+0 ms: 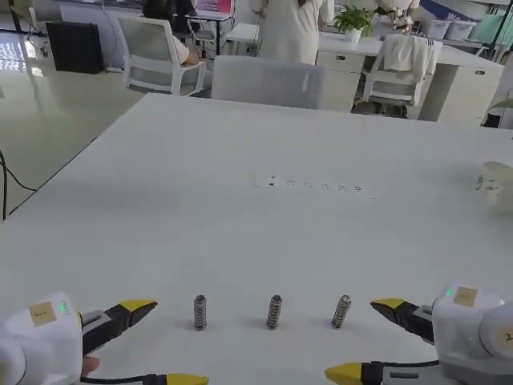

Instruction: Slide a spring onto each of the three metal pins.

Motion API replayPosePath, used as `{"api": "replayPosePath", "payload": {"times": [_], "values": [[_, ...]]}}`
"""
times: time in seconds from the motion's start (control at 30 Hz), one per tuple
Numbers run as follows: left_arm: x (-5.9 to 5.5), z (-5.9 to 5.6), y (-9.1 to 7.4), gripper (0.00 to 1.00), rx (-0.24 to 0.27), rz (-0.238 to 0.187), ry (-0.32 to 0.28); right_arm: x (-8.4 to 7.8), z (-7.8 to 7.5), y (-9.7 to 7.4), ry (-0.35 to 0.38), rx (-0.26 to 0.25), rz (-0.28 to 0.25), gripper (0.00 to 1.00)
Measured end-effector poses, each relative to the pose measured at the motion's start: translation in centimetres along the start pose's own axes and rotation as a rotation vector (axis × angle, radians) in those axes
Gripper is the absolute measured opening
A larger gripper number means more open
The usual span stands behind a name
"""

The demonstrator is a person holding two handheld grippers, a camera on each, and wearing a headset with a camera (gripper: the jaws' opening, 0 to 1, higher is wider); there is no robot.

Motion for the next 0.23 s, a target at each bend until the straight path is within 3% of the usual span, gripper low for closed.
{"api": "replayPosePath", "payload": {"times": [0.23], "values": [[0.15,-0.05,0.01,0.75,0.001,0.001,0.003,-0.07,0.00,0.00,0.000,-0.001,0.002,0.77]]}}
Point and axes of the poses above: the centre of the closed fingertips' face, and the gripper's own axes: y roughly forward along the fingers, z roughly to its left, x roughly out of its top, the point moved 9 cm from there along -y, roughly backward along the fingers, and after that the axes turned 10 degrees about -x, right-handed, at the moved point
